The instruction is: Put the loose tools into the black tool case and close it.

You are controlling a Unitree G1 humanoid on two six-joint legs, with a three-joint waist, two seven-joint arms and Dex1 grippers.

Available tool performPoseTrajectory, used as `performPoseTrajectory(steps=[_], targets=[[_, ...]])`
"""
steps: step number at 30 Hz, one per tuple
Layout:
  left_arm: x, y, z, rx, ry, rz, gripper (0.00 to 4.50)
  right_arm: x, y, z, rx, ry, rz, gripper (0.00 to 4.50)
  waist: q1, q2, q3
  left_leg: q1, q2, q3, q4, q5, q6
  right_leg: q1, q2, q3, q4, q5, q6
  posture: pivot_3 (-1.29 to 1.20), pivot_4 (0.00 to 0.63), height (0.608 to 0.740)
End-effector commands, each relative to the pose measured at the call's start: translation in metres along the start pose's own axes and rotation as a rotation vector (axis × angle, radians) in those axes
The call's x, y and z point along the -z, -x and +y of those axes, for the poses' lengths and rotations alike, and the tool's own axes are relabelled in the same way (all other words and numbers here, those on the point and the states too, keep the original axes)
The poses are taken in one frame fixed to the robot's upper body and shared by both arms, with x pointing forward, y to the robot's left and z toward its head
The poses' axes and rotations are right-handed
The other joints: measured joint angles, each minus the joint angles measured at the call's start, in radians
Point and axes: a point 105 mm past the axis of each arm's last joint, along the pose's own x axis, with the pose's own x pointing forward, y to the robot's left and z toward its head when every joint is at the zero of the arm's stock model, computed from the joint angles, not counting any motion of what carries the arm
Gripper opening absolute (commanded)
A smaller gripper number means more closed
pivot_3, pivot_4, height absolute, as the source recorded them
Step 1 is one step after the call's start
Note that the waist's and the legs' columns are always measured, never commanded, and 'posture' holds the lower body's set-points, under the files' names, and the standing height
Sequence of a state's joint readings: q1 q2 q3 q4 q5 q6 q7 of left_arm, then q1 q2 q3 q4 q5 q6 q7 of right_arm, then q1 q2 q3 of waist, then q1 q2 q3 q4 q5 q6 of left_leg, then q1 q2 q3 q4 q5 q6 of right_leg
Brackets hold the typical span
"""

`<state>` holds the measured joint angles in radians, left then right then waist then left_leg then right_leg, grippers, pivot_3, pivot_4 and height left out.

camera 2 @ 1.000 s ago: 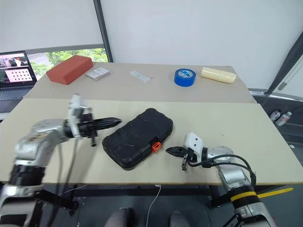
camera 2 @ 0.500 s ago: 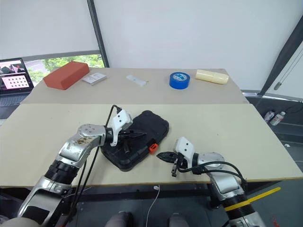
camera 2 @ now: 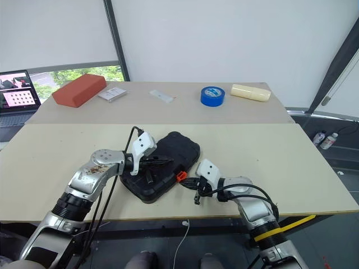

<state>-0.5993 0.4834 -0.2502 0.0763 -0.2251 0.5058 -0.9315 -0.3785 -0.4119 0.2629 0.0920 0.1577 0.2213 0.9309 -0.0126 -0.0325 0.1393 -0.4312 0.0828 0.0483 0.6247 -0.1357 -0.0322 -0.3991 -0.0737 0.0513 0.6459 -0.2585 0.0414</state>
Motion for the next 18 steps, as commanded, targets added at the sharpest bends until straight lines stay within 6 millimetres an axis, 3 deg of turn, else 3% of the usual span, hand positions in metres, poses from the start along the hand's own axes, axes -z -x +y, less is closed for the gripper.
performPoseTrajectory(steps=[1, 10, 18], targets=[[0.043, -0.004, -0.007, 0.013, 0.111, 0.143, 0.05, -0.035, -0.002, -0.008, 0.025, 0.019, -0.141, 0.0, 0.0, 0.0, 0.0, 0.0, 0.0, 0.0, 0.0, 0.0, 0.0, 0.0, 0.0, 0.0, 0.0, 0.0, 0.0, 0.0, 0.15, 0.74], [0.048, -0.006, -0.01, 0.025, 0.125, 0.155, 0.05, -0.068, 0.009, -0.016, 0.063, 0.037, -0.3, 0.0, -0.005, 0.0, 0.0, -0.002, 0.0, 0.0, -0.001, 0.0, 0.0, -0.003, 0.0, 0.0, 0.0, 0.0, -0.001, 0.0, 0.15, 0.74], [0.053, -0.007, -0.013, 0.04, 0.14, 0.171, 0.05, -0.056, 0.006, -0.014, 0.051, -0.017, -0.279, 0.0, -0.003, 0.0, 0.0, 0.0, 0.0, 0.0, -0.002, -0.002, -0.004, -0.003, 0.0, 0.0, 0.0, 0.0, -0.001, 0.0, 0.15, 0.74]])
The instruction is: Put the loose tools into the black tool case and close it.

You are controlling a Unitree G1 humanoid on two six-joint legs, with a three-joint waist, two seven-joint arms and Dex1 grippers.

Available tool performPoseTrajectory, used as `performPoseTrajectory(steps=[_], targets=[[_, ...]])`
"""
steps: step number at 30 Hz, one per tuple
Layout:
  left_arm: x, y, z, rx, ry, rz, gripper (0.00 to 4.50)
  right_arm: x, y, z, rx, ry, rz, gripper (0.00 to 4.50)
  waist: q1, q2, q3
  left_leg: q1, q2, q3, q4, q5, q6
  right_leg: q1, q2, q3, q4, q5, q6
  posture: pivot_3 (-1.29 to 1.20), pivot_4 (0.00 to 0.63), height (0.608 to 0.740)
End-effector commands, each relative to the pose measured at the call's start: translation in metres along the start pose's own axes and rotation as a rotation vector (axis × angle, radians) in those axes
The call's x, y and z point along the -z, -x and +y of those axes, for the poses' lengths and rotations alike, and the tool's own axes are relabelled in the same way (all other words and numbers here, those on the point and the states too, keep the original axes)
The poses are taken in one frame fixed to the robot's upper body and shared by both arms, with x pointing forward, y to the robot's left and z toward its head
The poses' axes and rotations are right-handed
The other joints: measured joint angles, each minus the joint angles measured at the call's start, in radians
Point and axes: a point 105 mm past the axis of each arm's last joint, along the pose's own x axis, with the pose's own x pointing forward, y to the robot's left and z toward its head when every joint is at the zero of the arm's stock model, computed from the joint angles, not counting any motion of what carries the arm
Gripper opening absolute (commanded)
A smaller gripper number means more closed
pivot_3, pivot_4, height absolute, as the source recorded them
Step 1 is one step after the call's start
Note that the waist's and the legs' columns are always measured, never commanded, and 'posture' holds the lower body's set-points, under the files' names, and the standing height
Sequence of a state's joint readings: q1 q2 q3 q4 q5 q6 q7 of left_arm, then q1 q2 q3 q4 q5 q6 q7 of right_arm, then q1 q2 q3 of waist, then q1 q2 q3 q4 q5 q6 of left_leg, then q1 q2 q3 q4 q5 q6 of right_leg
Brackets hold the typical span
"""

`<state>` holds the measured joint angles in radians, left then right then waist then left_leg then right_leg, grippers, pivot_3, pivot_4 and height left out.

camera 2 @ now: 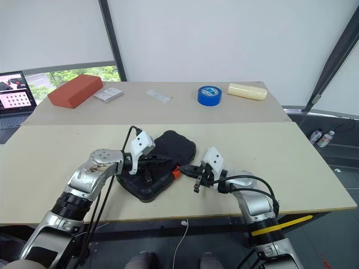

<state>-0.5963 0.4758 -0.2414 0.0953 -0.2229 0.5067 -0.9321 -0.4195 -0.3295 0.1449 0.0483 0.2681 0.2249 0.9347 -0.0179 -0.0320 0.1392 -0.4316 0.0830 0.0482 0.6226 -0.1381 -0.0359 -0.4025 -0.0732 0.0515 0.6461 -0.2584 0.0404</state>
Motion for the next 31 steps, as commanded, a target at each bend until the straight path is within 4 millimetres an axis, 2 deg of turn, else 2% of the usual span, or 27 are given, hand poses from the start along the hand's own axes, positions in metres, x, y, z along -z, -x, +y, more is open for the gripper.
performPoseTrajectory(steps=[1, 4, 7, 8, 10, 12, 13, 14, 16, 18, 20, 21, 22, 25, 26, 31], targets=[[0.05, -0.007, -0.013, 0.043, 0.118, 0.17, 0.05, -0.004, 0.001, -0.002, 0.011, 0.002, -0.026, 0.0, 0.005, 0.0, 0.0, 0.0, 0.0, 0.0, 0.0, 0.0, 0.0, 0.0, 0.0, 0.0, 0.0, 0.0, 0.0, 0.0, 0.15, 0.74], [0.048, -0.005, -0.011, 0.022, 0.111, 0.146, 0.05, 0.009, 0.007, 0.001, -0.013, 0.041, 0.03, 0.0, 0.007, 0.0, 0.0, 0.0, -0.001, 0.0, 0.0, -0.001, 0.0, 0.0, -0.001, 0.0, -0.003, -0.002, 0.001, 0.0, 0.15, 0.74], [0.03, 0.006, -0.001, -0.038, 0.104, -0.002, 0.05, -0.002, 0.021, -0.002, 0.004, 0.044, -0.015, 0.0, 0.005, 0.001, -0.001, 0.0, -0.001, 0.001, -0.001, -0.001, 0.0, 0.001, -0.002, 0.0, -0.003, -0.002, 0.001, 0.0, 0.15, 0.74], [0.018, 0.015, 0.004, -0.06, 0.092, -0.084, 0.29, -0.007, 0.029, -0.004, 0.009, 0.034, -0.035, 0.0, 0.003, 0.001, -0.001, 0.0, -0.001, 0.001, -0.002, -0.001, 0.0, 0.002, -0.002, 0.0, -0.003, -0.002, 0.001, 0.0, 0.15, 0.74], [-0.001, 0.037, 0.007, -0.084, 0.047, -0.228, 0.82, -0.014, 0.044, -0.006, 0.018, 0.057, -0.052, 0.6, 0.0, 0.001, -0.001, 0.0, -0.001, 0.001, -0.005, -0.001, 0.001, 0.0, -0.002, 0.001, -0.003, -0.001, 0.0, 0.0, 0.15, 0.74], [-0.01, 0.063, -0.001, -0.046, -0.046, -0.325, 1.67, -0.016, 0.058, -0.008, 0.014, 0.09, -0.042, 1.26, -0.005, 0.001, 0.0, 0.0, -0.001, 0.002, -0.007, -0.001, 0.001, -0.002, -0.001, 0.002, -0.003, -0.001, 0.0, 0.0, 0.15, 0.74], [-0.012, 0.071, -0.003, -0.038, -0.081, -0.349, 1.89, -0.017, 0.062, -0.008, 0.014, 0.105, -0.038, 1.5, -0.005, 0.0, 0.001, 0.0, -0.001, 0.002, -0.009, 0.0, 0.002, -0.002, -0.001, 0.002, -0.003, -0.001, -0.001, 0.0, 0.15, 0.74], [-0.014, 0.081, -0.003, -0.049, -0.086, -0.376, 2.3, -0.017, 0.066, -0.01, 0.018, 0.117, -0.034, 1.78, -0.005, -0.001, 0.001, 0.0, -0.001, 0.002, -0.01, 0.003, 0.007, -0.002, 0.0, 0.002, -0.003, -0.002, -0.001, 0.0, 0.15, 0.74], [0.001, 0.126, 0.004, -0.18, -0.096, -0.341, 3.03, -0.014, 0.087, -0.02, 0.044, 0.23, 0.008, 2.48, -0.009, -0.001, 0.002, 0.0, -0.001, 0.002, -0.014, 0.003, 0.007, -0.004, 0.0, 0.002, -0.004, -0.003, -0.003, 0.0, 0.15, 0.74], [0.018, 0.156, 0.002, -0.263, -0.114, -0.263, 3.86, -0.01, 0.102, -0.023, 0.026, 0.309, 0.041, 3.27, -0.011, -0.001, 0.004, 0.0, 0.0, 0.003, -0.016, 0.003, 0.007, -0.004, 0.0, 0.002, -0.004, -0.003, -0.003, 0.0, 0.15, 0.74], [0.042, 0.179, -0.002, -0.336, -0.134, -0.148, 4.48, -0.007, 0.113, -0.026, 0.006, 0.344, 0.058, 3.88, -0.008, -0.003, 0.005, 0.0, -0.001, 0.003, -0.016, 0.002, 0.007, -0.005, -0.001, 0.002, -0.005, -0.004, -0.001, 0.0, 0.15, 0.74], [0.048, 0.186, -0.005, -0.354, -0.135, -0.117, 4.48, -0.005, 0.117, -0.027, 0.0, 0.35, 0.065, 3.88, -0.008, -0.002, 0.006, 0.0, -0.001, 0.004, -0.017, 0.001, 0.006, -0.005, -0.002, 0.002, -0.006, -0.006, -0.003, 0.0, 0.15, 0.74], [0.053, 0.194, -0.005, -0.393, -0.135, -0.1, 4.5, -0.004, 0.121, -0.029, -0.004, 0.346, 0.075, 4.21, -0.007, -0.002, 0.007, 0.0, -0.001, 0.006, -0.017, 0.0, 0.006, -0.004, -0.003, 0.002, -0.008, -0.006, -0.004, 0.0, 0.15, 0.74], [0.074, 0.217, -0.011, -0.493, -0.112, -0.025, 4.5, -0.001, 0.129, -0.037, -0.008, 0.362, 0.103, 4.21, 0.005, -0.005, 0.01, -0.001, -0.001, 0.007, -0.016, 0.0, 0.006, -0.004, -0.004, 0.002, -0.009, -0.007, -0.004, 0.0, 0.15, 0.74], [0.079, 0.221, -0.014, -0.505, -0.103, -0.003, 4.5, 0.0, 0.13, -0.038, -0.011, 0.373, 0.112, 4.21, 0.005, -0.006, 0.01, 0.0, -0.001, 0.008, -0.016, -0.005, -0.002, -0.005, -0.004, 0.002, -0.01, -0.007, -0.004, 0.0, 0.15, 0.74], [0.088, 0.224, -0.019, -0.541, -0.116, 0.013, 4.5, 0.002, 0.131, -0.046, 0.002, 0.396, 0.119, 4.21, 0.007, -0.006, 0.01, 0.0, 0.001, 0.01, -0.016, -0.006, -0.003, -0.008, -0.006, 0.001, -0.016, -0.005, -0.006, 0.0, 0.15, 0.74]])
